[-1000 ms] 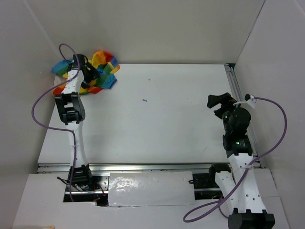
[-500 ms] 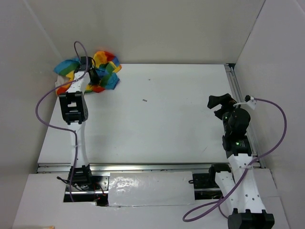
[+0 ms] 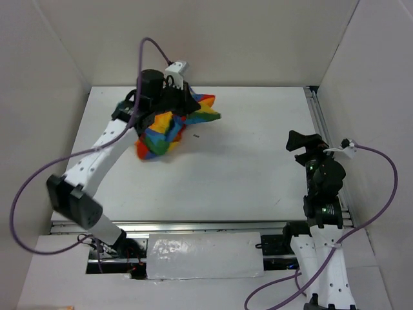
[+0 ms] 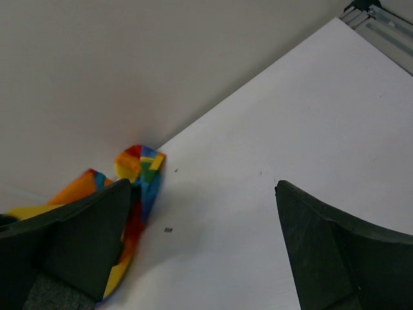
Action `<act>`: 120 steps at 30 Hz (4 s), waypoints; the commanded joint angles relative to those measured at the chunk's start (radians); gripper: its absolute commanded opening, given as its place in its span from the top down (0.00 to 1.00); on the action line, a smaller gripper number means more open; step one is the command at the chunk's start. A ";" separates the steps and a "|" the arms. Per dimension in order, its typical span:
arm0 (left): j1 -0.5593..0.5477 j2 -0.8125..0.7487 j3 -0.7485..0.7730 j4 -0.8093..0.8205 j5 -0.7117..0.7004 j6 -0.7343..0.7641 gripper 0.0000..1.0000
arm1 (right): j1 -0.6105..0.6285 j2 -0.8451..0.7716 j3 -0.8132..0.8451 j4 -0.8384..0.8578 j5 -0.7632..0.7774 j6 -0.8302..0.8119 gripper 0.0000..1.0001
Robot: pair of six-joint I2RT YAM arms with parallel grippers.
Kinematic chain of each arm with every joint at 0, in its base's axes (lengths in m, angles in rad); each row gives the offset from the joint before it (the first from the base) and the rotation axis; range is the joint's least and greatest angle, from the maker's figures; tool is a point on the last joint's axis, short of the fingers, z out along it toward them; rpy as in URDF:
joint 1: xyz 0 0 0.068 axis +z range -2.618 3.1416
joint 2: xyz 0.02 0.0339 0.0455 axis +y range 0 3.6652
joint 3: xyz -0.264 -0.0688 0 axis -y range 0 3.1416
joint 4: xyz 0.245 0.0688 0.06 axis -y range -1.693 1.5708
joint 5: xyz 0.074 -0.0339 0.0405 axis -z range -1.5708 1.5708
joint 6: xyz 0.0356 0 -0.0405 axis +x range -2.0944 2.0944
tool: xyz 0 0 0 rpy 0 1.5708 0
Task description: Zip up the jacket
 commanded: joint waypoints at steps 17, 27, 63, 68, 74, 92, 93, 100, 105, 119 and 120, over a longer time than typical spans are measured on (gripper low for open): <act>0.029 -0.372 -0.332 0.052 -0.203 -0.191 1.00 | -0.020 0.183 0.109 -0.109 -0.151 -0.024 0.00; 0.270 -0.361 -0.435 0.028 -0.283 -0.303 1.00 | 0.020 0.361 0.171 -0.350 -0.061 0.017 0.00; 0.376 -0.798 -0.266 0.005 -0.214 -0.291 1.00 | 0.325 0.333 0.700 -0.513 0.281 0.045 1.00; 0.378 -0.832 -0.054 -0.095 -0.252 -0.245 1.00 | 0.324 0.313 1.000 -0.603 0.266 -0.049 1.00; 0.373 -0.887 0.111 -0.130 -0.318 -0.199 1.00 | 0.324 0.238 1.168 -0.592 0.358 -0.099 1.00; 0.368 -0.592 -0.107 0.126 -0.246 -0.227 1.00 | 0.253 0.819 1.387 -0.238 0.131 -0.293 1.00; 0.393 -0.529 -0.101 0.137 -0.234 -0.234 1.00 | 0.246 0.900 1.415 -0.212 0.093 -0.320 1.00; 0.614 -0.404 0.131 0.069 -0.074 -0.293 1.00 | 0.226 1.352 2.164 -0.056 -0.195 -0.172 1.00; 0.694 -0.521 0.181 0.046 -0.034 -0.251 1.00 | 0.308 1.174 1.917 0.274 -0.211 -0.128 1.00; 0.651 -1.178 -0.942 0.330 0.713 -0.430 1.00 | 0.143 0.766 0.583 0.414 -0.331 -0.382 0.93; 0.636 -1.199 -0.975 0.342 0.754 -0.414 1.00 | 0.125 0.761 0.498 0.382 -0.325 -0.382 0.88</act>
